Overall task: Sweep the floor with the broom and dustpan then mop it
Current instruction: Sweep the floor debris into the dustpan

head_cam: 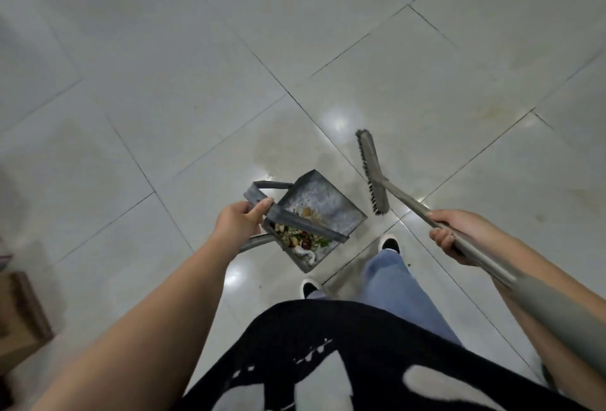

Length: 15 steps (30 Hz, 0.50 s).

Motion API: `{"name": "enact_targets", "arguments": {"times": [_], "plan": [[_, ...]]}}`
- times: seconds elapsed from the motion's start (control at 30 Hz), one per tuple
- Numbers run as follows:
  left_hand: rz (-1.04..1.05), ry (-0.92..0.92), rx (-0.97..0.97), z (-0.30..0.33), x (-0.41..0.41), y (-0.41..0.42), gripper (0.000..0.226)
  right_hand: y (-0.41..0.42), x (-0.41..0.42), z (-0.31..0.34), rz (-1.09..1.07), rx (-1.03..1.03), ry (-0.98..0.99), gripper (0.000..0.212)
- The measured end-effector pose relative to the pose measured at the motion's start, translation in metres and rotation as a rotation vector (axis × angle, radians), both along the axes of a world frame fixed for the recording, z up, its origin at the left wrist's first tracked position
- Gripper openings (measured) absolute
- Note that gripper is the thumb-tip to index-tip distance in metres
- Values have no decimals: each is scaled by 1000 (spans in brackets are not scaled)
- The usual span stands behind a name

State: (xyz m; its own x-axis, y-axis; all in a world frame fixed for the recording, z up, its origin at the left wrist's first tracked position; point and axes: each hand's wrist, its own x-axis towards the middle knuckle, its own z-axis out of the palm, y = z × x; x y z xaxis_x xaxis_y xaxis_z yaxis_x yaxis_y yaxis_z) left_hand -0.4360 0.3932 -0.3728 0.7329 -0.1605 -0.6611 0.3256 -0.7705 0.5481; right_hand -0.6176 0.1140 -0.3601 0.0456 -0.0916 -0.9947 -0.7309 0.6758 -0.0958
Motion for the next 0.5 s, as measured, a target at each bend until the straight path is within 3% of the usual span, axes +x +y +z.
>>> {"name": "enact_targets", "arguments": {"times": [0.4, 0.5], "plan": [[149, -45, 174, -22, 83, 71, 47, 52, 116, -20, 131, 121, -7, 26], [217, -25, 198, -30, 114, 87, 49, 53, 162, -29, 177, 172, -9, 33]]}}
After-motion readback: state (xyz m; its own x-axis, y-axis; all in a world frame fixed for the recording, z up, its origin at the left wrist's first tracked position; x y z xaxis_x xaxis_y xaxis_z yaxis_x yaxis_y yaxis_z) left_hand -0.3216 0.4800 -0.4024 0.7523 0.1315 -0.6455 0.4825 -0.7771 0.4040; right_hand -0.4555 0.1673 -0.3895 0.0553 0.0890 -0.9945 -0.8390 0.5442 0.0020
